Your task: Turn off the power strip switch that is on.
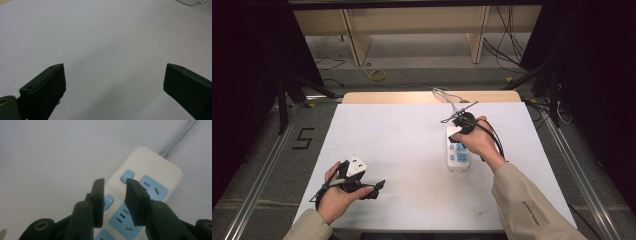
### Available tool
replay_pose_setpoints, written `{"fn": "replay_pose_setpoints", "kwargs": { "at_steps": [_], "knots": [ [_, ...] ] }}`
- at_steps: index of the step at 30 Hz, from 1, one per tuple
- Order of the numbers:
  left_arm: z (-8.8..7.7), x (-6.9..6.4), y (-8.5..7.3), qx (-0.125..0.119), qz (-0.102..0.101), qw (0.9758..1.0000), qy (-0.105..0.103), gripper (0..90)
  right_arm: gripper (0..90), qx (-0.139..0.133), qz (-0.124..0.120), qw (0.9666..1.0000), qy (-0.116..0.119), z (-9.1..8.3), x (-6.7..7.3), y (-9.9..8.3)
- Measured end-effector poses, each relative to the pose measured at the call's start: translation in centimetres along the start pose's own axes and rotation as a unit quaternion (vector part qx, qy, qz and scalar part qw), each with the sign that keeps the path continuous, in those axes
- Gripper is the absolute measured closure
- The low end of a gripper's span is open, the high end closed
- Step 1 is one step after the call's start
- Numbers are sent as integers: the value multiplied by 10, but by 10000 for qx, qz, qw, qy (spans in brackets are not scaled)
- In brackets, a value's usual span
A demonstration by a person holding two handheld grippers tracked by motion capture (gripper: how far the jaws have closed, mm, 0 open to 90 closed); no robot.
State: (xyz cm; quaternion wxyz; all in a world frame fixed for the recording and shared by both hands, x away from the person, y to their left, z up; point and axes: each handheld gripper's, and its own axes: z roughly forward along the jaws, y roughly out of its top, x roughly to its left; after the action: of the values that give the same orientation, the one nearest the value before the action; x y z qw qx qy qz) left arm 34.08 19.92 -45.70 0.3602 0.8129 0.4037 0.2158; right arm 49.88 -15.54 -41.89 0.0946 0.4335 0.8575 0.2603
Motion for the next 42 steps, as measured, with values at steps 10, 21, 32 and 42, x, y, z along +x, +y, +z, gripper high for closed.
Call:
{"fn": "replay_pose_setpoints", "kwargs": {
  "at_steps": [10,21,32,42],
  "knots": [
    [0,0,0,8,-5,10000,18,39,583,-279,-39,9996,-22,-12,-1,-8],
    [0,1,0,8,-17,10000,23,39,502,-546,-124,9984,-35,-23,-3,-20],
    [0,1,-1,12,-24,10000,37,39,434,-764,-129,9970,13,-33,-5,-37],
    [0,1,-1,21,-39,10000,35,39,392,-970,-132,9951,128,-42,-4,-51]
  ]
}}
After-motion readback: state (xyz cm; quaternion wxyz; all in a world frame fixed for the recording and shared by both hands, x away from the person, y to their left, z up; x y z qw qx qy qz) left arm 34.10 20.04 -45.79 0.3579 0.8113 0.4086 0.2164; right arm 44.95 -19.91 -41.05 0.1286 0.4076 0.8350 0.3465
